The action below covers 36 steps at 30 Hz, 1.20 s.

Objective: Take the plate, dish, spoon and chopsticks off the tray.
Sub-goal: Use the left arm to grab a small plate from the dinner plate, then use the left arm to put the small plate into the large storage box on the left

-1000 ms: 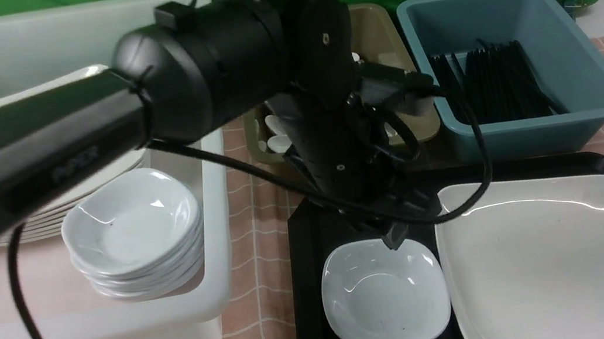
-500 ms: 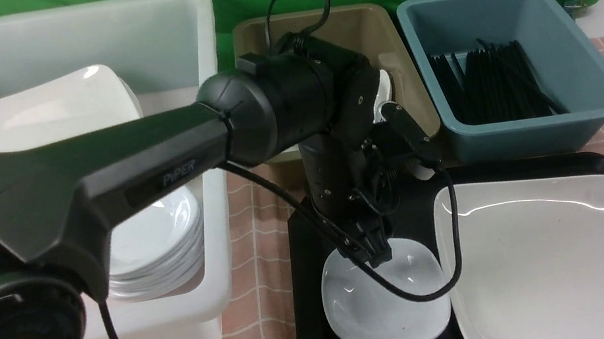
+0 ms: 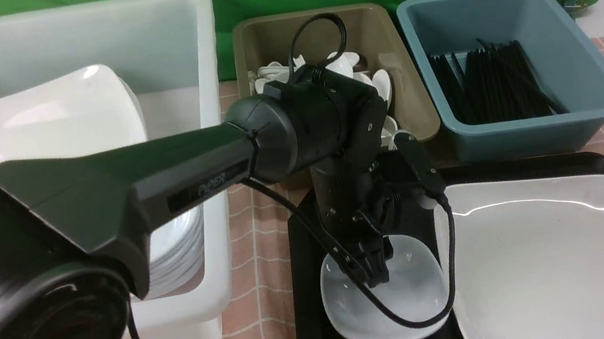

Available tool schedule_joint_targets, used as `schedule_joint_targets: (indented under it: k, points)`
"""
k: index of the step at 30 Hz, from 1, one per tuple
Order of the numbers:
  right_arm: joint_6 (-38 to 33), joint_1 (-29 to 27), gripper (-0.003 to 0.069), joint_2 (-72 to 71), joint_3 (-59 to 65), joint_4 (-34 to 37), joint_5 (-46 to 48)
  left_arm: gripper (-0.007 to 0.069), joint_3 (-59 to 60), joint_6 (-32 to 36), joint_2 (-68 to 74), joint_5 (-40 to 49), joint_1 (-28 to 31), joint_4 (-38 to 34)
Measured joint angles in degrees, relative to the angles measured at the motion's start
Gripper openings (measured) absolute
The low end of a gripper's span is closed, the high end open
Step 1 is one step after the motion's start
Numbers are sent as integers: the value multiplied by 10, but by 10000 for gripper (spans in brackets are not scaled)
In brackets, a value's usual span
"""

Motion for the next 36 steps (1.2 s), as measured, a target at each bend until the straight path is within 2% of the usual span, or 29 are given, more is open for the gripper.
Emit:
schedule_joint_targets:
  k: [2,3,4,5,12,17,19,22,29,32,33,35,36]
  points:
    - [0,0,238,0,0,0,0,324,-1,0,0,7,0,-7]
    - [0,0,238,0,0,0,0,260,-4,1,0,16,1,-7]
    - [0,0,238,0,0,0,0,252,-5,1,0,16,1,-7]
    - [0,0,238,0,0,0,0,200,-7,0,-2,26,2,-15]
    - [0,0,238,0,0,0,-1,111,-36,-3,-15,92,6,-7]
    - [1,0,239,0,0,0,-2,34,-72,-21,-44,105,7,11]
    - [1,0,239,0,0,0,-2,22,-87,-36,-54,105,8,14]
    - [1,0,239,0,0,0,-2,13,-137,-105,-84,106,11,17]
    - [1,0,239,0,0,0,-2,13,-192,-200,-168,105,34,5]
    - [1,0,239,0,0,0,-2,13,-190,-241,-240,106,87,-20]
    - [1,0,239,0,0,0,-2,13,-188,-242,-244,106,96,-25]
    - [1,0,239,0,0,0,-2,13,-164,-247,-304,106,160,-68]
    - [1,0,239,0,0,0,-2,13,-162,-248,-309,106,165,-72]
